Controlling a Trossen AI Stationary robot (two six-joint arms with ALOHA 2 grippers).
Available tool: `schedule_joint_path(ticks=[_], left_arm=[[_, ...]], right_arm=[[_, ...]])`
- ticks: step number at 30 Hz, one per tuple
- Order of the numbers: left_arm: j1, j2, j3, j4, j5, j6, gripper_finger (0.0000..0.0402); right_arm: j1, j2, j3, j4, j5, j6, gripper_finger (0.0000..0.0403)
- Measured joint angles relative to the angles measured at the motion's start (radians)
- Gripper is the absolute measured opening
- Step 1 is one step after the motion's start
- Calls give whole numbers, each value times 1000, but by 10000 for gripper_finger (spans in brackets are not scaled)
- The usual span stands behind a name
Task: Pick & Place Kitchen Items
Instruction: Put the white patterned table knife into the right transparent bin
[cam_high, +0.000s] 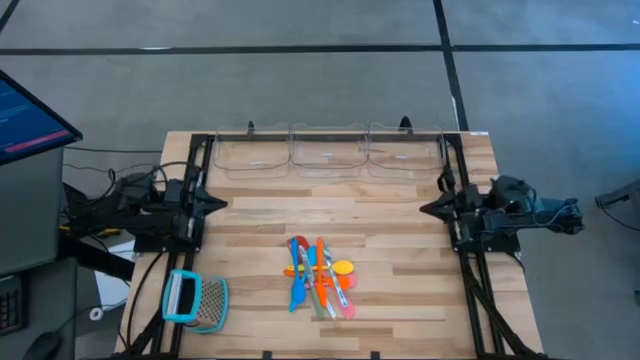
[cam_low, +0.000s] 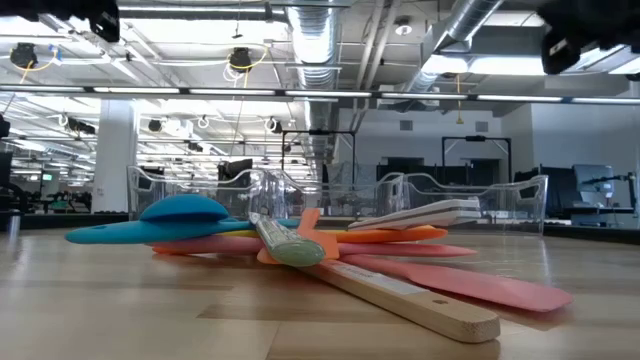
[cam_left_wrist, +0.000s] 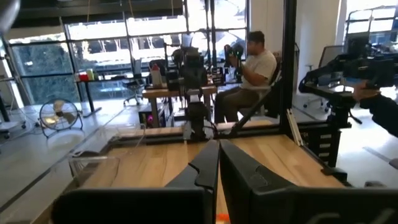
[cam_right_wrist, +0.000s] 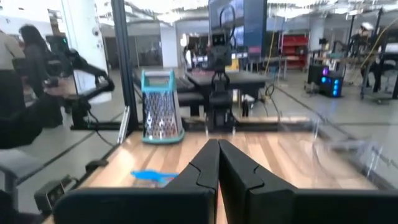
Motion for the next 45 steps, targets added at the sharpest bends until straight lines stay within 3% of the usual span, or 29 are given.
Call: schedule_joint_path(ticks=[12,22,45], left_arm=[[0,1,-112,8,0,-2,8],[0,2,-113,16,0,-2,8],[0,3,-112,25,0,-2,8]], right_arm=[[0,1,-88,3,0,0,1],[0,1,-153,-7,-1,0,1],[0,2,-153,4,-2,-8,1]])
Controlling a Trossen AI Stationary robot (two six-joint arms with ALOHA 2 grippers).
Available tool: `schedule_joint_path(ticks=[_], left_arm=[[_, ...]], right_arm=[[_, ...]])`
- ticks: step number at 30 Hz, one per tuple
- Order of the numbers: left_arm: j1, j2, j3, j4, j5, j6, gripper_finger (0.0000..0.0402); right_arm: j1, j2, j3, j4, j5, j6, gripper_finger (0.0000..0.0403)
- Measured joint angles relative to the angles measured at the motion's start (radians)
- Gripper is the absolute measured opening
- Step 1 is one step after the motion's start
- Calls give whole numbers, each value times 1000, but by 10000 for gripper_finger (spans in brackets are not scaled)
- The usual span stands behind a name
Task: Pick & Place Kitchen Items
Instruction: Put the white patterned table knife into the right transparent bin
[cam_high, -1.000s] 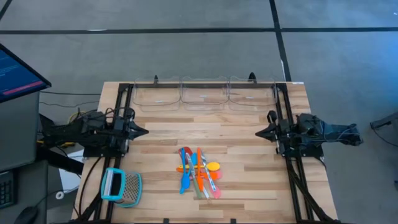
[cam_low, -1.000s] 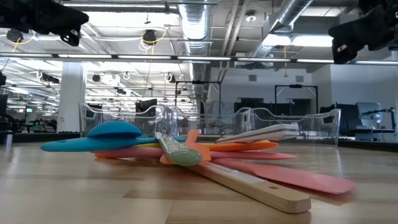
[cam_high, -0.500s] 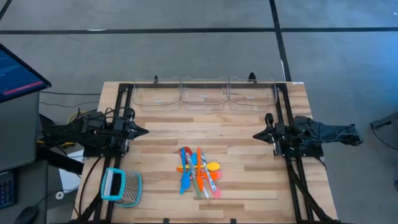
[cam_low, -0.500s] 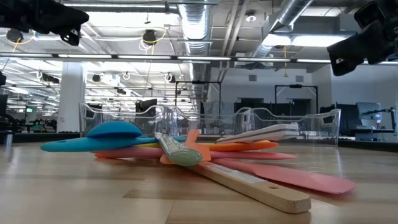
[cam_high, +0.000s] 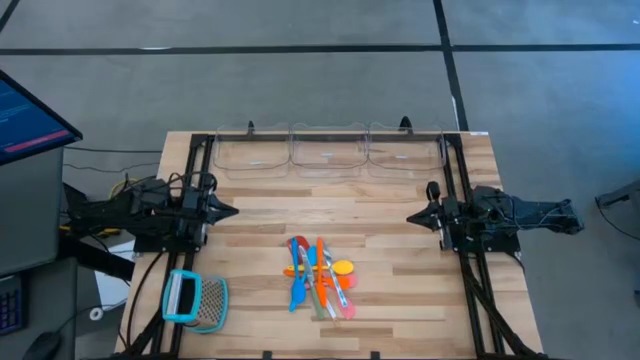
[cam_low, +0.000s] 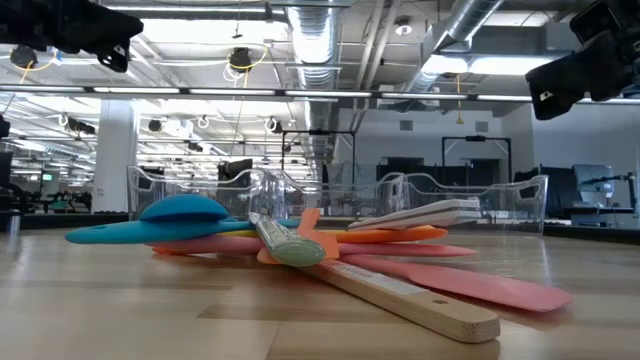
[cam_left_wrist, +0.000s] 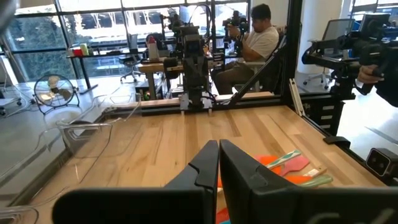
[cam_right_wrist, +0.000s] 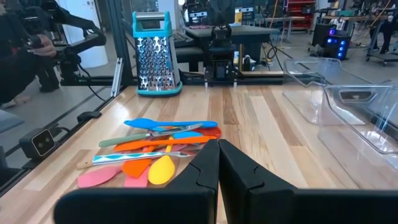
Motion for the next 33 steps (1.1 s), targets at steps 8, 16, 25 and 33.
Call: schedule_joint_path(ticks=[8,16,25,33], left_arm=[[0,0,0,6,0,0,8],[0,32,1,72,9,-27,8],[0,357,2,250,37,-18,8],[0,599,2,442,37,-22,8]], right_arm=[[0,0,0,0,0,0,1],[0,0,0,30,2,57,1],[0,23,1,75,69,60,1],[0,153,1,205,77,60,1]])
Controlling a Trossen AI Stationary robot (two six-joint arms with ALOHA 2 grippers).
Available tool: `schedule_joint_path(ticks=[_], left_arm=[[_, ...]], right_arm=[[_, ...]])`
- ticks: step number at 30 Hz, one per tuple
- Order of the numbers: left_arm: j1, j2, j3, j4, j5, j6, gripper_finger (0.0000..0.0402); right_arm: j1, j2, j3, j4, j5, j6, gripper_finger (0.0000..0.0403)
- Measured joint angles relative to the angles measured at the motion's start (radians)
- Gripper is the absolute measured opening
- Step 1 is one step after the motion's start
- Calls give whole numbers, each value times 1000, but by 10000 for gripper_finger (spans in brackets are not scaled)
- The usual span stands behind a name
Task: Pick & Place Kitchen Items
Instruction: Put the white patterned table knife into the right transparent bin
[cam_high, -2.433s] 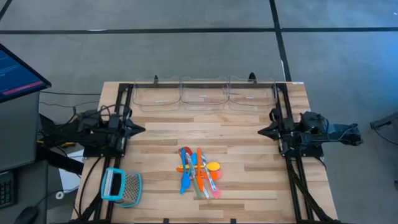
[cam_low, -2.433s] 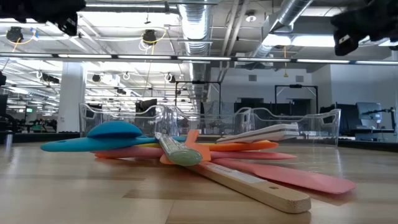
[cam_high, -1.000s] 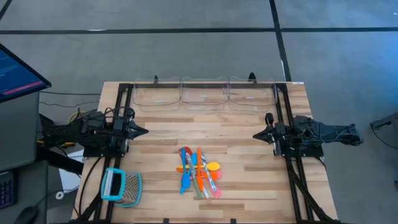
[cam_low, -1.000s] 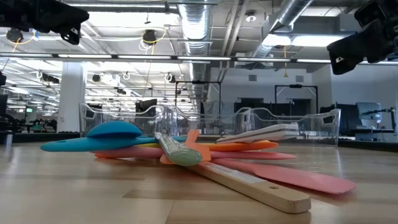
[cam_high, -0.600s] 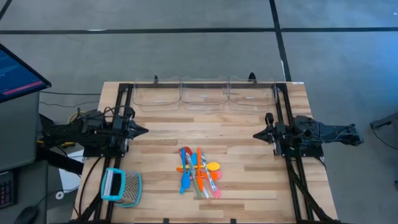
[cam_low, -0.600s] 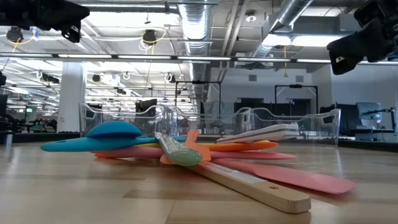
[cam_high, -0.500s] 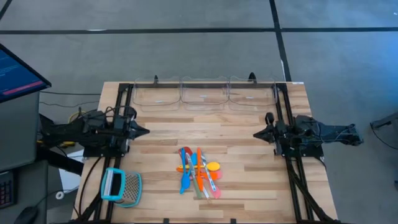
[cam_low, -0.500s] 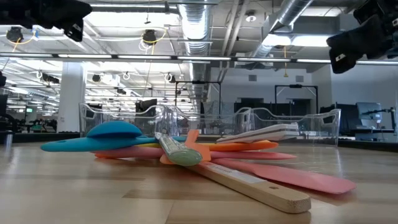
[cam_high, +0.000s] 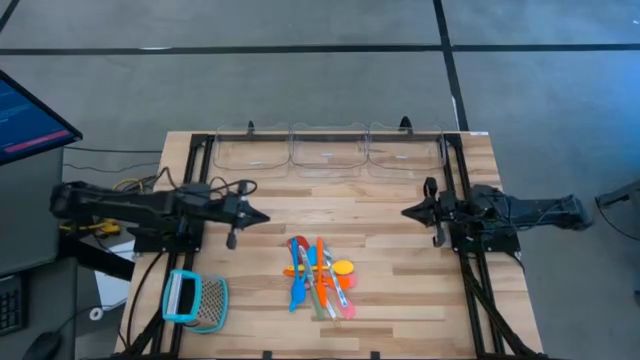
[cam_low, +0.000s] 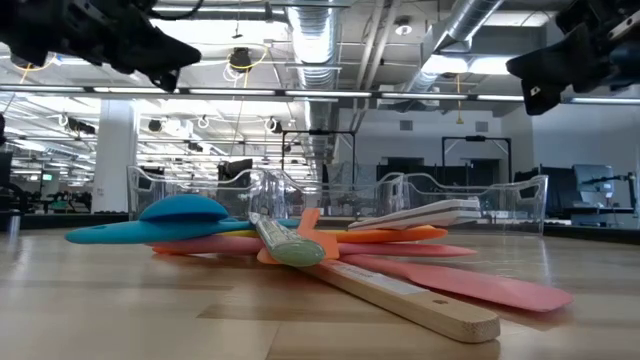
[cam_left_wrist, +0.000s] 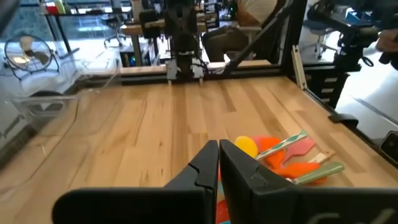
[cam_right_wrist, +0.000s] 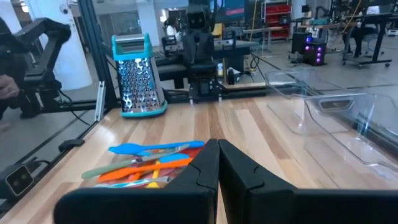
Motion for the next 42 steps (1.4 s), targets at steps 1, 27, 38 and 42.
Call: schedule_joint_path(ticks=[1,27,38,42], left_arm=[[0,19,0,10,0,-1,8],[-16,71,0,150,117,-46,8],[-15,71,0,153,117,-95,8],[-15,71,0,153,117,-114,8]], right_arm=[[0,19,0,16,0,0,1],[36,488,171,252,-1,-68,0],[124,772,433,78,109,135,0],[149,867,558,-40,141,198,0]])
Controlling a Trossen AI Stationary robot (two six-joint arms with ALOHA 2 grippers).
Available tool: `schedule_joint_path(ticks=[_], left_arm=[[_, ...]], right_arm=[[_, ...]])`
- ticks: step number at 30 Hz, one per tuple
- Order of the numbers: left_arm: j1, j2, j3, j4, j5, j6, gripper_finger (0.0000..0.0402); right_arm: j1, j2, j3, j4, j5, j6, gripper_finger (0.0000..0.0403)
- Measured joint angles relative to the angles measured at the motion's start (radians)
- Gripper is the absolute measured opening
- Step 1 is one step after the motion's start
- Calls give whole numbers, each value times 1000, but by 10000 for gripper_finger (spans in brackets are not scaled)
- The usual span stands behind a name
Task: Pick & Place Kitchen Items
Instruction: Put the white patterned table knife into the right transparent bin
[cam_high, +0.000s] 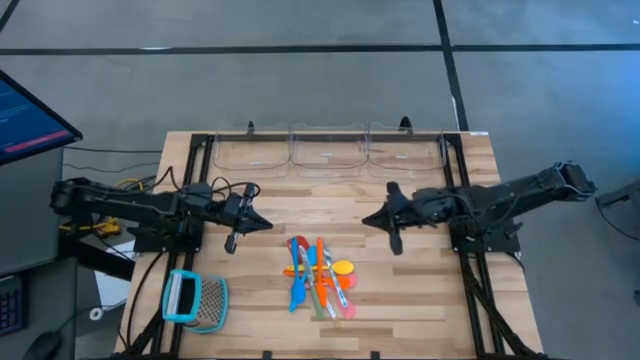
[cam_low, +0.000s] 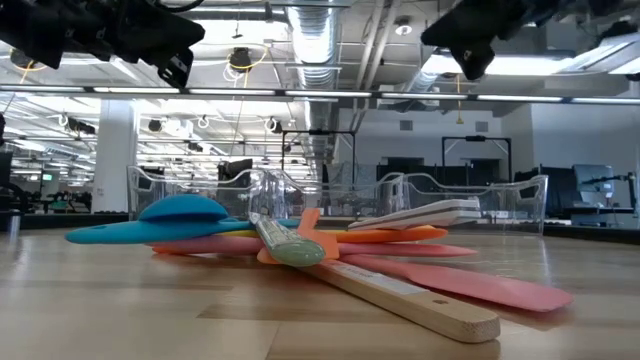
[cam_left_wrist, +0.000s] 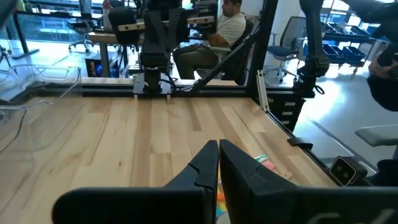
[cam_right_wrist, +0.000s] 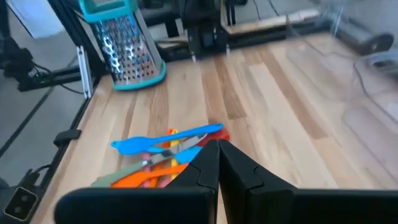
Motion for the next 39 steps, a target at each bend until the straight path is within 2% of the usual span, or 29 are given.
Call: schedule_joint_path(ticks=[11,17,22,31,39], left_arm=[[0,0,0,0,0,-2,8],[0,0,0,0,0,-2,8],[0,0,0,0,0,-2,8],[0,0,0,0,0,-2,8],[0,0,0,0,0,-2,8]], right_arm=[[50,193,241,-179,57,285,0],[90,321,308,-266,115,523,0],[121,440,342,-276,117,674,0],[180,611,457,-279,115,804,0],[213,778,627,-445,87,939,0]])
